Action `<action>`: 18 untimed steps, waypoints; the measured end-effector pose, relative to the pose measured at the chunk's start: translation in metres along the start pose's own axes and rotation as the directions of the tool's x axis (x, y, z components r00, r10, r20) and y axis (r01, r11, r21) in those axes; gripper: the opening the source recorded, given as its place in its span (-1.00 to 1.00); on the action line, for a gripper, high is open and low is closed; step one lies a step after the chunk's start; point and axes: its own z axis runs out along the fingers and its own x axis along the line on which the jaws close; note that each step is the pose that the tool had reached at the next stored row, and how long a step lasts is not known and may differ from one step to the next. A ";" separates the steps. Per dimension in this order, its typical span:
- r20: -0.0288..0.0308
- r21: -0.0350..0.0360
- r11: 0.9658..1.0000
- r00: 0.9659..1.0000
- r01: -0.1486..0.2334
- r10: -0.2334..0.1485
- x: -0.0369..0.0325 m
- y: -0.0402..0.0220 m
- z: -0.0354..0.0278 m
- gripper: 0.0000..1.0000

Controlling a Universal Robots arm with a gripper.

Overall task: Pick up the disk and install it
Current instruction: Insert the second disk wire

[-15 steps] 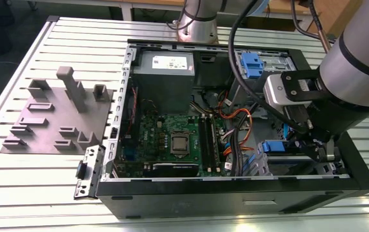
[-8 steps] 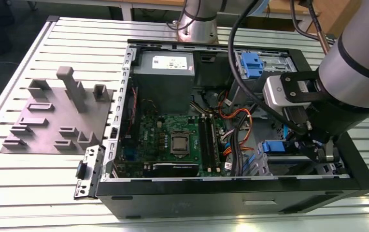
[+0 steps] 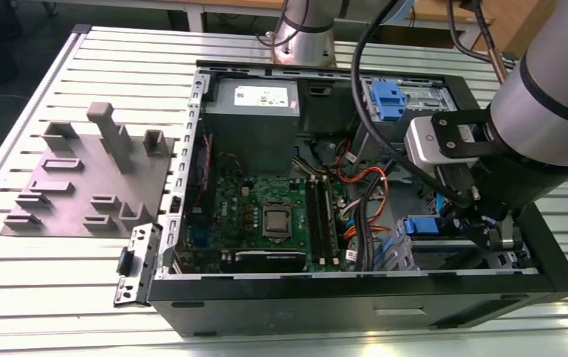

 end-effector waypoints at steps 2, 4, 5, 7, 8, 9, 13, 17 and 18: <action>0.000 0.000 1.000 1.000 0.000 0.000 0.0000 0.0000 -0.0001 -0.65; 0.001 0.000 1.000 1.000 0.000 0.000 -0.0003 -0.0004 -0.0025 -0.53; 0.001 0.000 1.000 1.000 0.000 0.000 -0.0006 -0.0009 -0.0051 -0.53; 0.001 0.000 1.000 1.000 0.000 0.000 -0.0014 -0.0018 -0.0110 -0.53; 0.001 0.000 1.000 1.000 0.000 0.000 -0.0018 -0.0024 -0.0143 -0.53; 0.001 0.000 1.000 1.000 0.000 0.000 -0.0022 -0.0029 -0.0174 -0.53; 0.001 -0.005 1.000 1.000 -0.001 0.001 -0.0031 -0.0042 -0.0231 -0.53; 0.001 -0.007 1.000 1.000 -0.001 0.001 -0.0031 -0.0043 -0.0232 -0.79; 0.001 -0.007 1.000 1.000 -0.001 0.001 -0.0031 -0.0044 -0.0232 -0.79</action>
